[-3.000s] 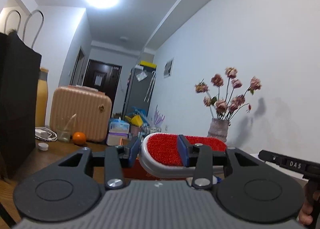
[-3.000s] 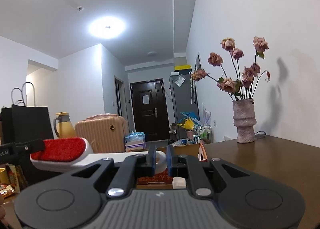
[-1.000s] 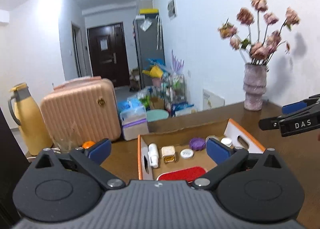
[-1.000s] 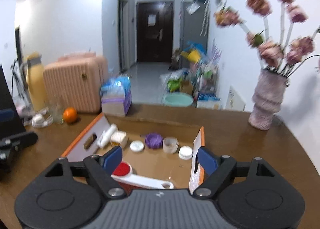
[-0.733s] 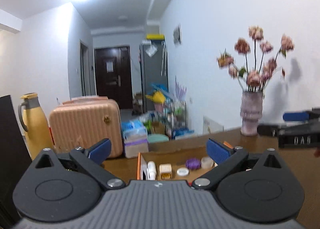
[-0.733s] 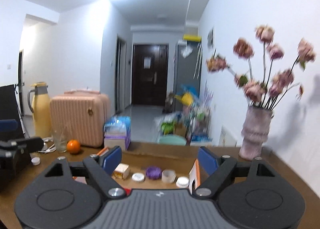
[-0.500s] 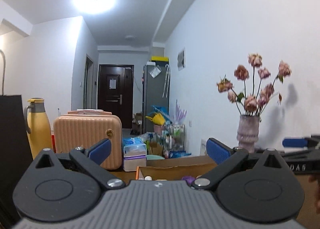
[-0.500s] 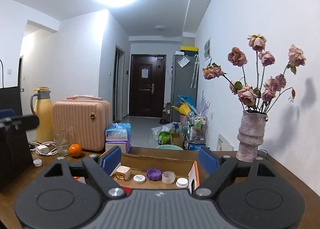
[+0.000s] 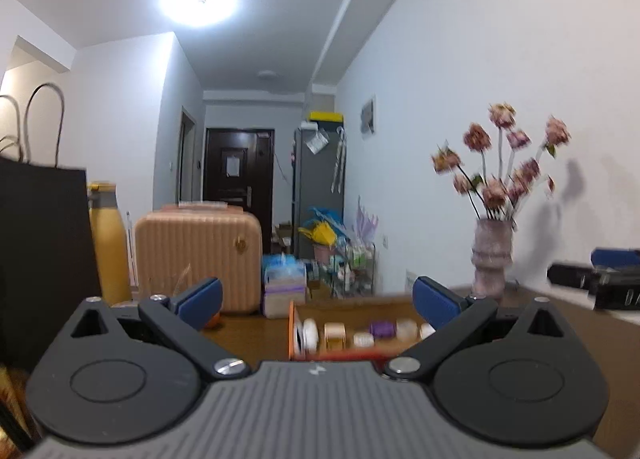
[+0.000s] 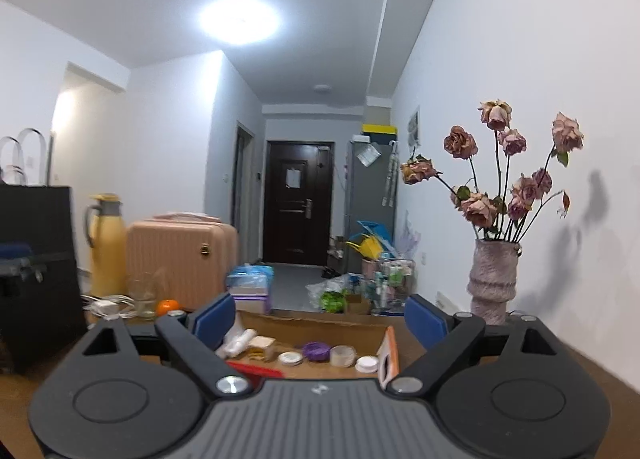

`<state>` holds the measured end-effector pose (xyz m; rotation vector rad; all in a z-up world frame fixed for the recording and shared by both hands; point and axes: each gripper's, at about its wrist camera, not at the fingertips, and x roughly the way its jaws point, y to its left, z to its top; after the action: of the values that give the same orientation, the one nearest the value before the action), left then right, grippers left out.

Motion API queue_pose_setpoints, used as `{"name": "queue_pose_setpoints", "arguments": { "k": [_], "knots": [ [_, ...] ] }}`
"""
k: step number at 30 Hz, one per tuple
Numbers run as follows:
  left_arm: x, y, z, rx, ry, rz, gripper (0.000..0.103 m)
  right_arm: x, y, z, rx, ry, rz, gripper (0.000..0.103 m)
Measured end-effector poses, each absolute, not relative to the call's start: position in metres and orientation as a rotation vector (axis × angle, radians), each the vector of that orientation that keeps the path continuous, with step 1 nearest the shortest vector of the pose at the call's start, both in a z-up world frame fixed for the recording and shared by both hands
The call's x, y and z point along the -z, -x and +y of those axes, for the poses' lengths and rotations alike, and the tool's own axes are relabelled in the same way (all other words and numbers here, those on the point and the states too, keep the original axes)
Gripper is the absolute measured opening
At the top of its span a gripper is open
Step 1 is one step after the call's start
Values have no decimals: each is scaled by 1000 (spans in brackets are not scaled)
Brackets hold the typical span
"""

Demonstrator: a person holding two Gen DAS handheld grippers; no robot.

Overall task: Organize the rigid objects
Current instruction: 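Open the right tool and withdraw both tools toward the white container, then grasp the white plastic container with the left tool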

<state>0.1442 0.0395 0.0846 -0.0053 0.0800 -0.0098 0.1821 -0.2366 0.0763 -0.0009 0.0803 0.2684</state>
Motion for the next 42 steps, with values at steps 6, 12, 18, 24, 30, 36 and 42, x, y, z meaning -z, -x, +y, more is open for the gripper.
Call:
{"name": "queue_pose_setpoints", "arguments": {
  "k": [6,12,18,24,30,36,42],
  "knots": [
    [-44,-76,37,31,-62,67,103,-36,-117,-242,-307,57,114,92],
    [-7,-33,31,87,-89,86,103,-11,-57,-233,-184,67,92,92],
    [-8,-31,28,104,-104,46,103,-4,-53,-229,-159,44,99,101],
    [-3,-48,24,131,-75,97,103,7,-80,-237,-182,-14,172,100],
    [2,-90,3,177,-100,151,103,13,-126,-261,-159,-24,245,96],
    [-2,-167,-19,265,-53,275,103,13,-208,-289,-215,-91,363,87],
    [3,-265,-50,306,-36,414,88,19,-300,-307,-314,-185,486,70]
  ]
}}
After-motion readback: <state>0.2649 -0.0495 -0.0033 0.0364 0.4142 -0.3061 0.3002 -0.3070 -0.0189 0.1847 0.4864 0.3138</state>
